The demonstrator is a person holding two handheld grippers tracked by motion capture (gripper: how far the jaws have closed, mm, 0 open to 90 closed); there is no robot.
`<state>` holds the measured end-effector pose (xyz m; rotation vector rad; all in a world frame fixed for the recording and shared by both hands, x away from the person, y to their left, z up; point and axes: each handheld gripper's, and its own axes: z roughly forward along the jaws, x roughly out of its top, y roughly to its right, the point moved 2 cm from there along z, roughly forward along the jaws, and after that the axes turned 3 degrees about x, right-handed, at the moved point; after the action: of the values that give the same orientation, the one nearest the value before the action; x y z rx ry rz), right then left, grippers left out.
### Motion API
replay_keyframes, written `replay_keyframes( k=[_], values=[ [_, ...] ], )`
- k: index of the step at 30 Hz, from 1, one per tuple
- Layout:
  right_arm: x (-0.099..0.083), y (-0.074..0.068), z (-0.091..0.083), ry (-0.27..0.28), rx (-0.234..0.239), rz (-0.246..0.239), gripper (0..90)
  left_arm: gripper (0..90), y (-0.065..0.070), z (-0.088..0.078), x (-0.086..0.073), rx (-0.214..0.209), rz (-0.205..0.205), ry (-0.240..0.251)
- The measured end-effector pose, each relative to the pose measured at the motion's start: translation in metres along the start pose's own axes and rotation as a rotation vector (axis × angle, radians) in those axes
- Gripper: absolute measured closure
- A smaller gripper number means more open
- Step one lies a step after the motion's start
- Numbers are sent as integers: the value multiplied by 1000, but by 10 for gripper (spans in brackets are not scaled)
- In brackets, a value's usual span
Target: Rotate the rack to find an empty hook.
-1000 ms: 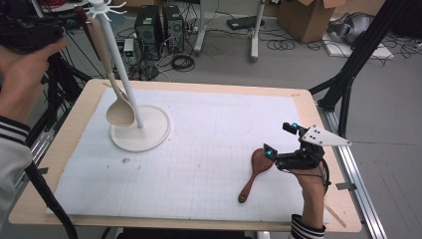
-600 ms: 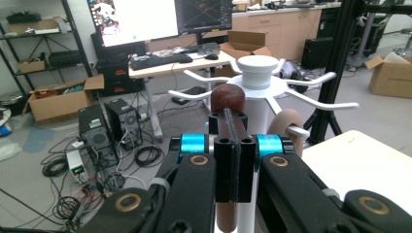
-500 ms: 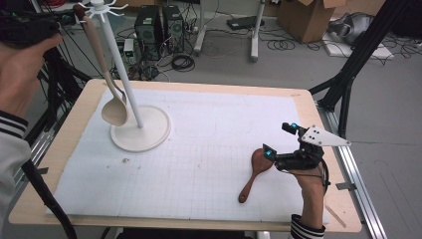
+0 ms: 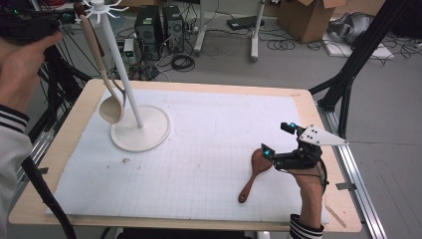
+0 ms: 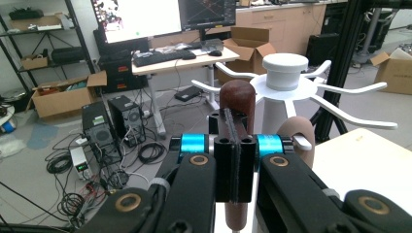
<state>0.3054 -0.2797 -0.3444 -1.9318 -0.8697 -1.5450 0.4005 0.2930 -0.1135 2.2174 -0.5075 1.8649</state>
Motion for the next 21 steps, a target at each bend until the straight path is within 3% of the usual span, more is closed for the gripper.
replay_keyframes(
  k=[21],
  values=[
    [0,0,0,-2,0,0,4,898,-1,2,1,18,27,-22]
  ],
)
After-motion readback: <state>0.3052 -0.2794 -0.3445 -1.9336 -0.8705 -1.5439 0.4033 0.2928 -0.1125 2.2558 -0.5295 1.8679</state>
